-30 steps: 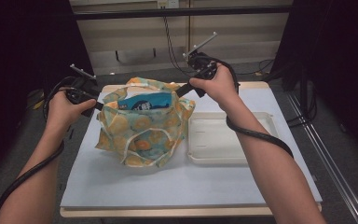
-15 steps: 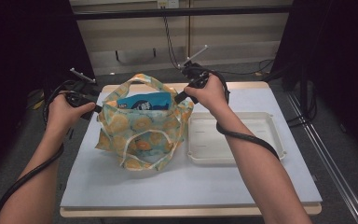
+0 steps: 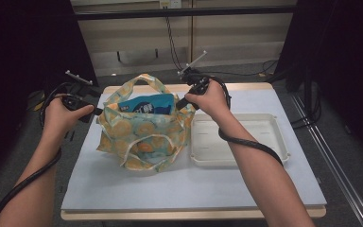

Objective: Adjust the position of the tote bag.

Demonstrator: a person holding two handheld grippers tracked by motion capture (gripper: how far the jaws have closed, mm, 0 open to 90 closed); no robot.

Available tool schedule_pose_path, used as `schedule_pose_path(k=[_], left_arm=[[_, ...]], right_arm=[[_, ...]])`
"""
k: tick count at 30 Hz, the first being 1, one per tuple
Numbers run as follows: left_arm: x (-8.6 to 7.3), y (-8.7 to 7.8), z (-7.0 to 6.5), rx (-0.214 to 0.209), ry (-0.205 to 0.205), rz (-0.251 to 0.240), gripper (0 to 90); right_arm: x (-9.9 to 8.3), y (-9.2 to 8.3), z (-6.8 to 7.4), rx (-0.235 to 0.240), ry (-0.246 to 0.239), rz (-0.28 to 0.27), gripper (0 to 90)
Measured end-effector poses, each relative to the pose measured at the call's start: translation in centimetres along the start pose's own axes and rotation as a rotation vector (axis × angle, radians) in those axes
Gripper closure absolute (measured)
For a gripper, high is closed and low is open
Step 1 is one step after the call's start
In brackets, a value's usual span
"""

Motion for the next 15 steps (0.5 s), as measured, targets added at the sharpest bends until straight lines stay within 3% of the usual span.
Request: schedule_pose_path(k=[1, 6, 7, 9, 12, 15], left_arm=[[0.1, -0.5, 0.0, 0.007, 0.022, 0.005, 71.6], [0.6, -2.5, -0.5, 0.016, 0.048, -0.039, 61.1], [0.7, -3.0, -0.7, 0.028, 0.079, -0.035, 59.7], [0.9, -3.6, -1.1, 0.039, 0.105, -0.045, 51.8], [0.9, -4.6, -1.5, 0.025, 0.124, -0.066, 48.5], [0.6, -5.0, -1.6, 0.044, 0.158, -0.039, 44.7]], right_arm=[[0.0, -0.1, 0.0, -0.002, 0.002, -0.002, 88.9], [-0.1, -0.4, 0.0, -0.005, 0.004, -0.004, 88.6], [-0.1, -0.5, 0.0, -0.006, -0.002, -0.005, 88.6], [-0.1, -0.6, 0.1, -0.008, -0.002, -0.007, 88.7], [-0.1, -0.7, 0.1, -0.008, 0.003, -0.001, 88.6], [-0.1, -1.0, 0.4, -0.011, 0.002, 0.001, 88.5]])
Point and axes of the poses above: each handheld gripper's, and its own axes: y roughly forward along the jaws, x roughly out of its top, z roughly to its left, the point moved 4 cm from there along y, roughly forward along the jaws, and after that the axes turned 7 degrees about x, right-handed, at the moved point
